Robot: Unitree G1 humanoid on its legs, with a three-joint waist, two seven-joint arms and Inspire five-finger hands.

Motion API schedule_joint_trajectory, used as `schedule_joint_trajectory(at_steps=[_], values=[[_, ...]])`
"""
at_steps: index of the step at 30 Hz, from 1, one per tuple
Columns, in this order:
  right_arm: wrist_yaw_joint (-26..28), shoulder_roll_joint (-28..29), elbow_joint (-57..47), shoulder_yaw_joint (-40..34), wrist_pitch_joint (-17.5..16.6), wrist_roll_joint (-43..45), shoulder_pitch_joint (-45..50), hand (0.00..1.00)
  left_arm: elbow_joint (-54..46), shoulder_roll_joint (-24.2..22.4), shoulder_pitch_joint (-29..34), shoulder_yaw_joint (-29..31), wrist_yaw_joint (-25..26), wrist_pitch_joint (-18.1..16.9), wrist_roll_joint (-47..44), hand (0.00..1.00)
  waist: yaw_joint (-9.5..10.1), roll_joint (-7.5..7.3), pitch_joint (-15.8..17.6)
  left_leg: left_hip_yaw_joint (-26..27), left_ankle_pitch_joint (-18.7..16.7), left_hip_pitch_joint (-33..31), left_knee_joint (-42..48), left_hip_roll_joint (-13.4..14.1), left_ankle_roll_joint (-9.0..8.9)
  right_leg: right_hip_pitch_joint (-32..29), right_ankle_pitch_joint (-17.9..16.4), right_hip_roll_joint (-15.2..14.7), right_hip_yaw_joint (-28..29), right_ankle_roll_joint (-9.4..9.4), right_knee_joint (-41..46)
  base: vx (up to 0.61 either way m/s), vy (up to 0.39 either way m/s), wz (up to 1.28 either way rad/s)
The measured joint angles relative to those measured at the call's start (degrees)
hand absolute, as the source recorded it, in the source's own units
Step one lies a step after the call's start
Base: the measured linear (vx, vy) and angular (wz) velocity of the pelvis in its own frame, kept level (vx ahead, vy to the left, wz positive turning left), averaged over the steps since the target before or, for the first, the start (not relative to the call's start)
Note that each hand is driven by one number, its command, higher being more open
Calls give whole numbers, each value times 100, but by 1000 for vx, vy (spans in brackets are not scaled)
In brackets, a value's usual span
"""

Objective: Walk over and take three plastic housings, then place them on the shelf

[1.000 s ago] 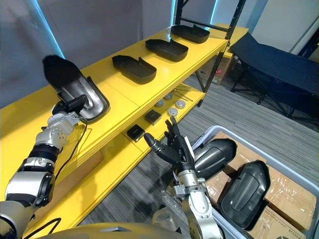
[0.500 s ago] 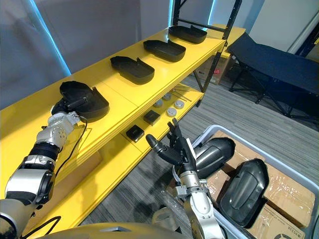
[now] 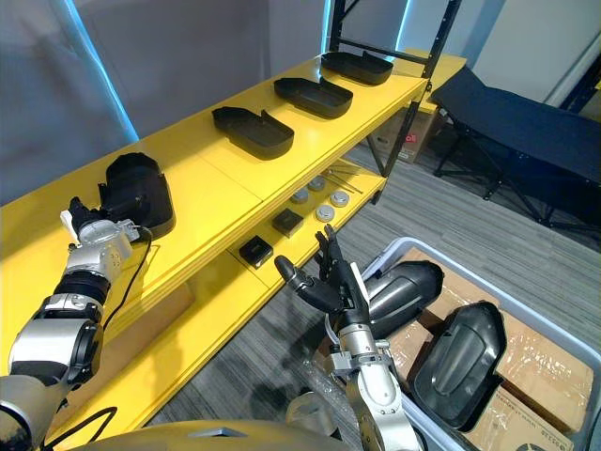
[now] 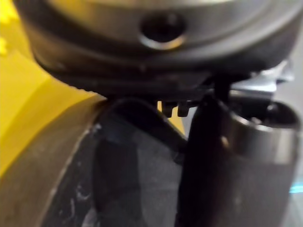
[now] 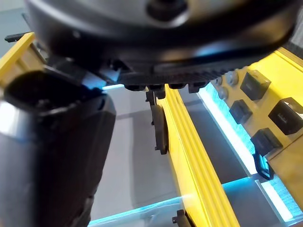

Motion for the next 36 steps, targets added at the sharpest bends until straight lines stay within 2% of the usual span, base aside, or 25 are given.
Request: schedule_joint_trajectory(at_steps=[5, 12, 17, 20, 26, 29, 34, 36], values=[[-28, -4, 2, 97, -81, -2, -84, 100, 10, 2, 1, -23, -116, -116, -326, 100, 11, -24, -17, -37, 6, -6, 0, -12, 7, 18, -1, -13, -36, -1, 3, 0, -3, 3], [-93, -2, 3, 95, -120, -13, -275, 100, -155, -226, 5, -181, -113, -820, -1605, 100, 126, -27, -15, -168, 41, -44, 0, -34, 26, 59, -2, -43, -175, -2, -2, -5, -1, 9], [-84, 6, 3, 75, -144, -389, -422, 100, -499, -419, 168, -297, 116, -1270, -1625, 100, 150, -38, -8, -230, 67, -110, 1, -45, 37, 33, 0, -57, -240, 0, -6, -1, 0, 8], [-112, 3, 3, 72, -325, -510, -548, 100, -816, -561, 291, -307, 220, -1320, -1552, 100, 195, -45, -4, -266, 69, -121, 3, -51, 41, 42, 4, -63, -273, 6, -12, 9, 0, 4], [-32, -5, 3, 96, -361, -505, -1212, 100, -1297, -823, 430, -442, 242, -1323, -1276, 100, 369, -48, -1, -404, 96, -139, 18, -53, 46, 117, 19, -67, -425, 30, -18, 12, -2, 12], [69, -20, 7, 126, -363, -508, -1527, 100, -1479, -929, 522, -479, 131, -1321, -1080, 100, 514, -52, 3, -528, 137, -180, 21, -55, 46, 153, 18, -69, -553, 28, -35, 8, -4, 20], [413, -45, 101, 325, -360, -454, -2024, 100, -2196, -986, 1058, -479, 66, -1320, -603, 100, 709, -51, 4, -749, 165, -179, 23, -68, 37, 324, 13, -76, -782, 11, -115, 10, -2, 22], [445, -114, 293, 490, -328, -498, -2383, 100, -2661, -1001, 1359, -477, 69, -1311, -343, 100, 888, -46, 7, -856, 184, -179, 24, -84, 35, 397, 3, -73, -892, -4, -128, 2, 0, 28]])
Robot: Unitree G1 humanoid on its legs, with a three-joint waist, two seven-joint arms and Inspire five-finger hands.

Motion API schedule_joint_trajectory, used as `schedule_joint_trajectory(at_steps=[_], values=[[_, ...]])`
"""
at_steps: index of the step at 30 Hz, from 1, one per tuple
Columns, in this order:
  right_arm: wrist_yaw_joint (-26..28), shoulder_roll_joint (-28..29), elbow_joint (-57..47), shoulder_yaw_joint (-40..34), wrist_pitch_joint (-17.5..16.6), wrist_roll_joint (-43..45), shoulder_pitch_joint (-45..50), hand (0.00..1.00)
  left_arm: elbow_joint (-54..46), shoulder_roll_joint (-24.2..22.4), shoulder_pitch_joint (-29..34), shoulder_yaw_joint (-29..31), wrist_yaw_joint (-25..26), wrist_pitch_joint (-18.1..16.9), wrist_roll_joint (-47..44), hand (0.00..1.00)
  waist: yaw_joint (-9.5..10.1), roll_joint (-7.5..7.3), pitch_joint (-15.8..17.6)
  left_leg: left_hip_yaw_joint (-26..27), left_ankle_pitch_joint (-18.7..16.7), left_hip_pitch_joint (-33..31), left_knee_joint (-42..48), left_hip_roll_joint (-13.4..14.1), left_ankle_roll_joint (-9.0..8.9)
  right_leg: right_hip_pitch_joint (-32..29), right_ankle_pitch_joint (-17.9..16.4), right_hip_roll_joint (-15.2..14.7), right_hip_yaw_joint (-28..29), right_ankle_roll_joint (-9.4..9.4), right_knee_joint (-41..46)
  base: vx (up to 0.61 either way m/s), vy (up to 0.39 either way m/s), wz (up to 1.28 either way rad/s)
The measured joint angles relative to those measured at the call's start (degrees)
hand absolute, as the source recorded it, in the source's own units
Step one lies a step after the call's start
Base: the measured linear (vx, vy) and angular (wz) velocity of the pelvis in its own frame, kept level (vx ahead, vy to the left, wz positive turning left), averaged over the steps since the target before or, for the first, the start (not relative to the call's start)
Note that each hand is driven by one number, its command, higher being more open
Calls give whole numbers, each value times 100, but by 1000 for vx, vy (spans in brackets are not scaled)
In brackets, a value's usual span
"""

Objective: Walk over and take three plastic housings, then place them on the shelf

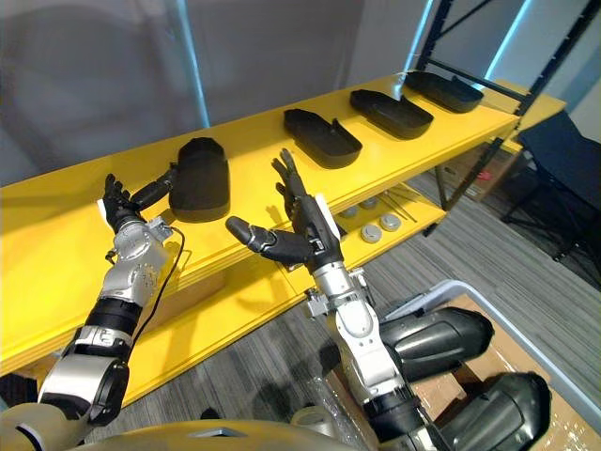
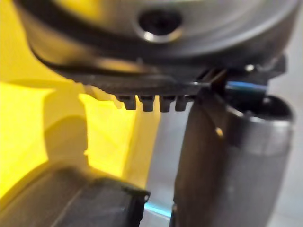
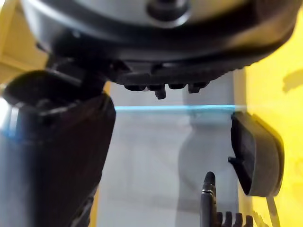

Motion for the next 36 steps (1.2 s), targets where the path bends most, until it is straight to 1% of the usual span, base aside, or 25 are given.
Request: schedule_joint_trajectory(at_steps=[1, 2, 5, 6, 8, 11, 12, 13, 15, 17, 18, 19, 21, 23, 24, 25, 27, 29, 30, 31, 33, 36], values=[[-33, 2, 82, 90, 47, -112, -178, 100, -279, -11, 188, 8, 2, 3, 200, 100, 73, 5, 3, -86, 19, -2, 0, -29, 1, 49, -4, 2, -92, -6, -6, 2, 1, 31], [-40, -4, 100, 130, 86, -173, -257, 100, -435, -11, 285, 19, 3, 3, 237, 100, 99, 16, 10, -127, 28, -4, 0, -34, 5, 60, -10, 2, -133, -12, 8, 0, 0, 33], [-155, 34, 180, 406, 273, -395, -733, 100, -1382, -89, 933, 218, -67, -27, 459, 100, 386, 105, 70, -371, 74, -20, -4, -53, 8, 182, -61, -1, -405, -71, 24, -13, -4, 37], [-158, 55, 193, 427, 290, -395, -806, 100, -1501, -103, 1039, 244, -80, -38, 527, 100, 408, 121, 86, -420, 81, -23, -5, -59, 8, 209, -82, -3, -457, -85, 21, -24, -8, 41], [-186, 175, 338, 506, 378, -393, -1097, 100, -2023, -208, 1485, 360, -178, -276, 606, 100, 547, 147, 101, -580, 107, -53, -10, -67, -18, 249, -149, -2, -623, -111, 39, -37, -13, 38], [-292, 261, 535, 667, 540, -378, -1328, 100, -2680, -405, 1953, 447, -283, -650, 657, 100, 714, 149, 103, -808, 153, -133, -6, -87, -37, 314, -165, 4, -857, -124, 18, -22, -16, 36], [-328, 343, 655, 781, 649, -374, -1412, 100, -2963, -452, 2206, 471, -304, -759, 867, 100, 791, 151, 103, -859, 162, -141, -5, -97, -40, 335, -173, 3, -911, -128, 17, -9, -9, 32], [-372, 393, 702, 831, 692, -374, -1419, 100, -3109, -471, 2329, 471, -326, -814, 928, 100, 840, 151, 104, -880, 164, -142, -6, -101, -42, 351, -175, 2, -934, -128, 13, -2, -5, 27], [-614, 614, 907, 1039, 886, -371, -1440, 100, -3557, -576, 2808, 476, -404, -1041, 1326, 100, 996, 153, 104, -1028, 181, -163, -7, -138, -47, 424, -197, -9, -1087, -126, 2, 3, -4, 31], [-818, 784, 1107, 1152, 1011, -367, -1517, 100, -3809, -676, 3120, 554, -510, -1150, 1539, 100, 1073, 155, 105, -1159, 217, -240, -14, -149, -61, 426, -202, -1, -1227, -126, -7, -10, -7, 33], [-957, 887, 1304, 1196, 1056, -369, -1571, 100, -3937, -759, 3333, 624, -629, -1161, 1543, 100, 1166, 157, 106, -1199, 226, -253, -17, -150, -69, 442, -203, 4, -1270, -126, -17, -14, -10, 31], [-1017, 936, 1404, 1216, 1104, -370, -1611, 100, -3988, -787, 3457, 651, -677, -1170, 1542, 100, 1186, 158, 107, -1232, 228, -253, -20, -156, -73, 471, -203, 5, -1303, -126, -31, -8, -13, 27], [-1251, 1031, 1660, 1236, 1190, -372, -1676, 100, -4031, -851, 3801, 694, -904, -1251, 1512, 100, 1293, 163, 110, -1340, 236, -260, -21, -168, -85, 543, -209, 4, -1416, -124, -72, -3, -16, 28], [-1640, 1127, 1967, 1239, 1276, -391, -1771, 100, -4155, -883, 4193, 698, -1211, -1251, 1466, 100, 1388, 169, 115, -1492, 283, -361, -21, -168, -93, 540, -227, 0, -1577, -133, -77, -12, -13, 34], [-1753, 1149, 2078, 1241, 1322, -392, -1825, 100, -4162, -885, 4260, 695, -1291, -1251, 1461, 100, 1422, 174, 117, -1512, 291, -376, -21, -166, -95, 538, -228, 0, -1604, -134, -78, -11, -8, 28], [-1977, 1191, 2280, 1232, 1430, -392, -1925, 100, -4163, -899, 4358, 692, -1435, -1248, 1457, 100, 1491, 188, 126, -1543, 301, -398, -20, -162, -89, 537, -228, 7, -1638, -134, -79, -12, -10, 17], [-2291, 1299, 2563, 1223, 1529, -396, -2057, 100, -4188, -935, 4537, 708, -1573, -1249, 1399, 100, 1535, 223, 150, -1566, 304, -414, -20, -162, -84, 535, -229, 10, -1661, -134, -78, -11, -11, 8], [-2673, 1391, 2716, 1136, 1618, -405, -2088, 100, -4191, -989, 4678, 690, -1816, -1251, 1185, 100, 1608, 264, 174, -1574, 303, -423, -20, -163, -83, 528, -228, 9, -1660, -134, -78, 0, 0, 0], [-2887, 1460, 2864, 1087, 1626, -424, -2125, 100, -4193, -991, 4774, 684, -1963, -1256, 1100, 100, 1619, 270, 178, -1581, 302, -432, -19, -162, -82, 521, -229, 9, -1662, -134, -78, 0, 0, 0], [-2986, 1498, 2923, 1037, 1630, -427, -2139, 100, -4193, -992, 4801, 674, -2026, -1256, 1019, 100, 1625, 274, 181, -1584, 302, -439, -19, -161, -82, 516, -229, 11, -1664, -133, -78, 0, 0, 0], [-3394, 1587, 3109, 848, 1657, -647, -2206, 100, -4193, -1000, 4895, 599, -2248, -1284, 911, 100, 1624, 295, 196, -1604, 303, -481, -16, -161, -83, 482, -230, 13, -1681, -134, -78, 6, -15, 4], [-3758, 1591, 3267, 644, 1664, -883, -2292, 100, -4199, -1002, 4958, 384, -2413, -1300, 787, 100, 1623, 309, 205, -1618, 317, -542, -3, -161, -100, 423, -232, 13, -1695, -136, -73, 2, -3, 1]])
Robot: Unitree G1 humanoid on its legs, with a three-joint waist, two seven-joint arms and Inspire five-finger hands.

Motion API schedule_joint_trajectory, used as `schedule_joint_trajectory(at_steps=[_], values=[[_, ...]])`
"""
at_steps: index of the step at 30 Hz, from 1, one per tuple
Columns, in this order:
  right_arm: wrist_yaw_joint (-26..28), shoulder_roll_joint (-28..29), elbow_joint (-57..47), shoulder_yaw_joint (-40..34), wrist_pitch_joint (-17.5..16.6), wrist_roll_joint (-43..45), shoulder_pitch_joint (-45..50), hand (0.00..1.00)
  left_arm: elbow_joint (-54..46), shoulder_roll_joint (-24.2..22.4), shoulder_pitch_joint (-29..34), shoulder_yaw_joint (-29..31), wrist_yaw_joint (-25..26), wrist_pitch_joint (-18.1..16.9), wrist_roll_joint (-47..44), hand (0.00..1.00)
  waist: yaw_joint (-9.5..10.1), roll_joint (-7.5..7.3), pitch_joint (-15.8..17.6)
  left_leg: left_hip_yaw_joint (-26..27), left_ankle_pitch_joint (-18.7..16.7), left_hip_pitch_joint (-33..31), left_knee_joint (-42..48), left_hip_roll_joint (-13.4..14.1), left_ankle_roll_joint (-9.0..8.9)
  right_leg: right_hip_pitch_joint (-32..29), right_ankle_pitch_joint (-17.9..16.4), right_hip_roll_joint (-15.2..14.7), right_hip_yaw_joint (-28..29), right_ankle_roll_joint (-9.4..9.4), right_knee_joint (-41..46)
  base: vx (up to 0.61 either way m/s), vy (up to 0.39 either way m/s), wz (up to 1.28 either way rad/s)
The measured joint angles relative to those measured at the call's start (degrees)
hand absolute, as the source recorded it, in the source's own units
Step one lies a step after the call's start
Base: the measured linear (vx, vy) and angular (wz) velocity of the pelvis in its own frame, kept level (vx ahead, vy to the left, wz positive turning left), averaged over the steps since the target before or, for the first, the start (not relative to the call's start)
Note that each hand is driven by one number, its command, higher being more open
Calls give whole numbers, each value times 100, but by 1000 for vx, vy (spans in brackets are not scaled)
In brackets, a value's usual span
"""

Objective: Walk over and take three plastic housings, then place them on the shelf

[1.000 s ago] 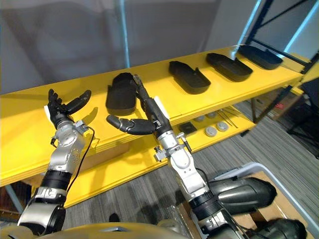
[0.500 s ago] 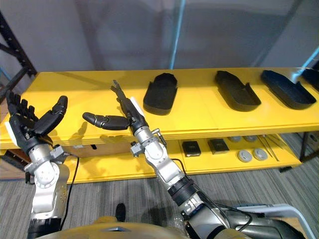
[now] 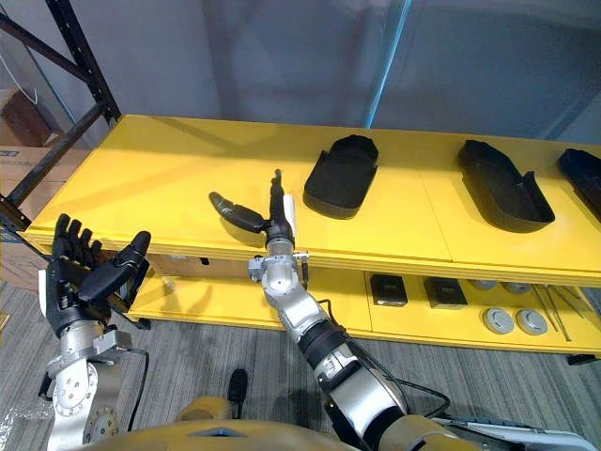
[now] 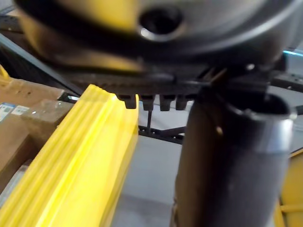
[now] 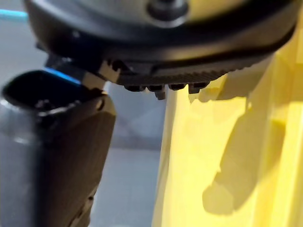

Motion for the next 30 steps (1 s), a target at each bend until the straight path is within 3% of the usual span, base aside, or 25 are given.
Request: schedule_joint_trajectory(at_steps=[6, 13, 16, 20, 30], values=[[-388, 4, 41, -290, 21, -295, -7, 100, 139, -14, 17, -214, 193, 29, -234, 100, -12, 87, 86, -8, 3, -9, 1, 6, -12, -30, -47, 1, -5, 1, 48, 1, -5, 1], [-626, -99, 43, -1005, -48, -412, -229, 100, 1902, -20, -6, -115, 604, -288, -748, 100, 88, 73, 271, -118, -3, -97, 2, 35, -43, -190, -250, -4, -86, -12, 350, -1, -27, 7], [-710, -149, 46, -1133, -73, -413, -237, 100, 2001, -27, 12, -57, 608, -534, -888, 100, 156, -6, 339, -135, -11, -104, 4, 37, -55, -227, -321, -14, -97, -13, 458, 19, -32, 4], [-777, -145, 46, -1134, -102, -421, -237, 100, 1991, -25, -52, 7, 482, -863, -885, 100, 147, -2, 349, -131, -29, -103, 5, 45, -79, -279, -379, -28, -88, 6, 568, 10, -25, 0], [-637, -143, 46, -1179, -130, -417, -236, 100, 1996, -49, -72, -52, 426, -855, -888, 100, 148, 9, 360, -116, -51, -66, 7, 94, -110, -315, -502, -13, -75, -26, 719, 4, -18, 0]])
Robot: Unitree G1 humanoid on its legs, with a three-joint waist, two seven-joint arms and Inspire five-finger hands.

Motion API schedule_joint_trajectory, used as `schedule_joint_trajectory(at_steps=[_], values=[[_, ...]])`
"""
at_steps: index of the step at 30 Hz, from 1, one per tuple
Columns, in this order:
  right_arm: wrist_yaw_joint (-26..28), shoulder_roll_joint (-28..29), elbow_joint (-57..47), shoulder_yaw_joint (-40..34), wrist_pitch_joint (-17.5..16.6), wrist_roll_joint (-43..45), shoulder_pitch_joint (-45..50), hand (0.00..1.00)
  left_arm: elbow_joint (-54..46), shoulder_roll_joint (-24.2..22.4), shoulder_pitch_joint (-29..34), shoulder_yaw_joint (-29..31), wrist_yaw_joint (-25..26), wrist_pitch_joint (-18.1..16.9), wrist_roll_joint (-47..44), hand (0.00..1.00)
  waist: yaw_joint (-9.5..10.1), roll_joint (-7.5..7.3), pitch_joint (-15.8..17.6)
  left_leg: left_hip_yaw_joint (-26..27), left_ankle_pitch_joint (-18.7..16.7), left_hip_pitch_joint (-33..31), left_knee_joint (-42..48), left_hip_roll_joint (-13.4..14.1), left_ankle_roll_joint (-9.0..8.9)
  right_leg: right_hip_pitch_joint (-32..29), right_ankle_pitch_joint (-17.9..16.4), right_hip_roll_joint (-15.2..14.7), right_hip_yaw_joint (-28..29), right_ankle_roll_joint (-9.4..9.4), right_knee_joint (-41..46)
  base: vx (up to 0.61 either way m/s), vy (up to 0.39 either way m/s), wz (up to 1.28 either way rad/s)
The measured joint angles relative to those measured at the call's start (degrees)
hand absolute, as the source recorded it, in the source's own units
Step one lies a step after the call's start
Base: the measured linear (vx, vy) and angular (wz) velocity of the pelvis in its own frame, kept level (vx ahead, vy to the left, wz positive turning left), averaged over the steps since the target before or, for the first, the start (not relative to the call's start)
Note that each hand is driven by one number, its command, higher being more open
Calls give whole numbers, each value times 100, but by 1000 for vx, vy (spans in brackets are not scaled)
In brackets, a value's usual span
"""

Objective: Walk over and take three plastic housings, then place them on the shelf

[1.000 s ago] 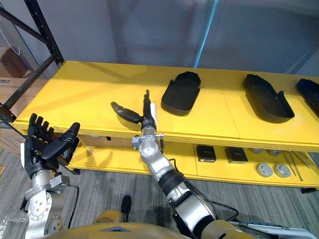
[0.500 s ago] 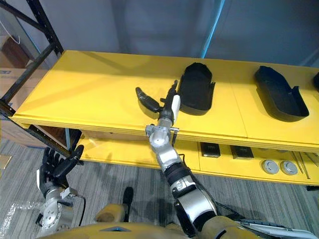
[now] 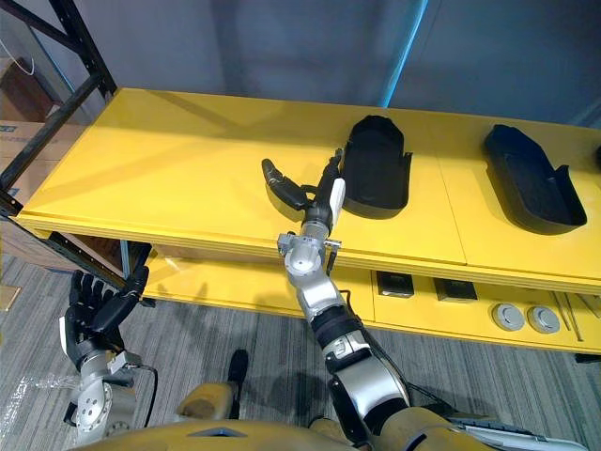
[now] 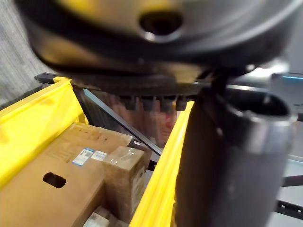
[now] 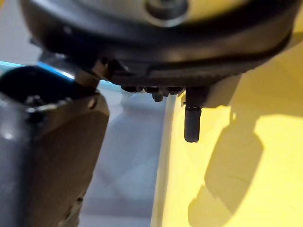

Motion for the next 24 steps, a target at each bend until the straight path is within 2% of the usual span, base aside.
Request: schedule_joint_trajectory(at_steps=[10, 13, 17, 21, 23, 24], values=[[103, -6, 5, -10, -49, 1, 0, 100, 382, -38, 37, -5, -2, 16, -9, 100, -2, 5, 29, 34, -4, 16, -1, 11, -4, -19, -5, 0, 62, 0, 28, -1, -4, -1], [280, -10, 18, -68, -197, 53, 0, 100, 688, -37, 37, -16, -8, 21, -10, 100, -3, -16, 44, 47, -5, 14, -3, 17, -4, -46, -18, -1, 82, -7, 55, -6, -9, -4], [1217, -166, -259, 179, -579, 383, 177, 100, 1435, -34, -6, 8, -189, 52, -5, 100, -60, -51, 64, 179, -29, 11, -3, 50, -11, -137, -24, 9, 225, -13, 69, -4, -13, -17], [2320, -494, -2193, 826, -631, 716, 1076, 100, 1954, -48, -1, 165, -326, 286, 26, 100, -245, -169, 51, 463, -85, 47, 1, 107, 10, -214, 47, 54, 503, 13, -44, 39, -15, -36], [3077, -720, -3588, 971, -680, 959, 1688, 100, 2277, -43, -30, 375, -389, 409, 49, 100, -413, -319, -6, 746, -154, 176, 2, 132, -10, -209, 131, 100, 778, 7, -139, 93, -32, -63], [3253, -796, -3851, 939, -689, 1044, 1782, 100, 2377, -34, -37, 410, -386, 420, 48, 100, -474, -362, -33, 826, -171, 208, 2, 138, -6, -209, 140, 103, 839, 8, -140, 87, -21, -58]])
